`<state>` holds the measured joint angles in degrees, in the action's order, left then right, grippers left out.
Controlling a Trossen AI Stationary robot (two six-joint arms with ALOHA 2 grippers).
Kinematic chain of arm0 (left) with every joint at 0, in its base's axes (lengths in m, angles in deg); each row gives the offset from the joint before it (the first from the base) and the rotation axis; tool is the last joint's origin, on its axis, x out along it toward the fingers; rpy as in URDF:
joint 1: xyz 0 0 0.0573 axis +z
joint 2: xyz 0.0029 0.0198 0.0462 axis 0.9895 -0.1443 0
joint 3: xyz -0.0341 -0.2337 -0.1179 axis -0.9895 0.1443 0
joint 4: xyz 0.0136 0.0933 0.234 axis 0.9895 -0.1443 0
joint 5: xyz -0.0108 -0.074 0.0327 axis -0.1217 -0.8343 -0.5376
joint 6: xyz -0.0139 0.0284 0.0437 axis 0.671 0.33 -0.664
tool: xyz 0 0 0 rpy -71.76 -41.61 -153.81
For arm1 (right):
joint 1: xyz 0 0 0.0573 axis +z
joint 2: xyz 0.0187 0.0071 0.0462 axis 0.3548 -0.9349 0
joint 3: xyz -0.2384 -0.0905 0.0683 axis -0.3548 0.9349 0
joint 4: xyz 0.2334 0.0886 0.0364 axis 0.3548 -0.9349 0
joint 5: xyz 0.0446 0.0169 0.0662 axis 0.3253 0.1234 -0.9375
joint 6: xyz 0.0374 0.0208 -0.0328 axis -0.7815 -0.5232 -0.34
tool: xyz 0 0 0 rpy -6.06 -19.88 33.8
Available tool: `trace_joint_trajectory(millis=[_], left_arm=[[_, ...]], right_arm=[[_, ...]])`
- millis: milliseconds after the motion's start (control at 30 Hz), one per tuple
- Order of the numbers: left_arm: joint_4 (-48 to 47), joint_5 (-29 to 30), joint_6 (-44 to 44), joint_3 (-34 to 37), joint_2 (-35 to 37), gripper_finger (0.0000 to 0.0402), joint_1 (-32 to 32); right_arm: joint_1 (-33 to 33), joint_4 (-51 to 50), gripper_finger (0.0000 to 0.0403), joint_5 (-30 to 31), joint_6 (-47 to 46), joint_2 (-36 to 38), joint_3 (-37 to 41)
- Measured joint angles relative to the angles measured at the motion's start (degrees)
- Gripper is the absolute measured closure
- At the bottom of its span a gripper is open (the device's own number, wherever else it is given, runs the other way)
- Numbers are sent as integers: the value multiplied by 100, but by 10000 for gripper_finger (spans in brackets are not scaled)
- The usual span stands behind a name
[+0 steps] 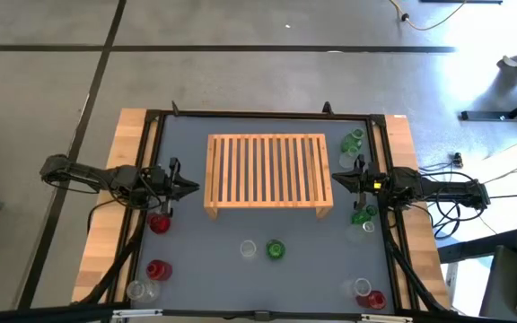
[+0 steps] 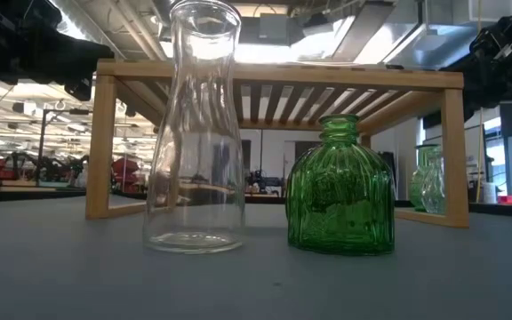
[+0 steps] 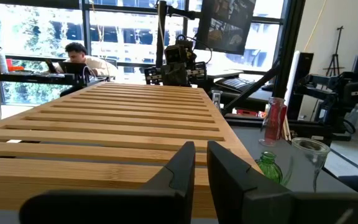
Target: Sort vases onto shelf
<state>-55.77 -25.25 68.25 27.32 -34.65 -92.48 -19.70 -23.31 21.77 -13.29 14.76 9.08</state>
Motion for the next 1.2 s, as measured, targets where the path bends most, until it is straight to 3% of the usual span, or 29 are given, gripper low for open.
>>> trace_joint_trajectory(millis=[500, 700, 933, 1067, 1200], left_arm=[[243, -2, 13, 0, -1, 365, 1], [541, 0, 20, -2, -1, 365, 1], [843, 131, -144, -2, 1, 365, 1], [1199, 467, -155, -2, -1, 365, 1], [1589, 559, -454, -2, -12, 365, 10]], right_arm=[[0, 0, 398, 3, 4, 0, 0], [0, 95, 398, 580, 456, 0, 7], [0, 98, 398, 588, 444, 0, 7], [0, 121, 398, 456, -376, 0, 7], [0, 283, 398, 461, -582, -2, 7]])
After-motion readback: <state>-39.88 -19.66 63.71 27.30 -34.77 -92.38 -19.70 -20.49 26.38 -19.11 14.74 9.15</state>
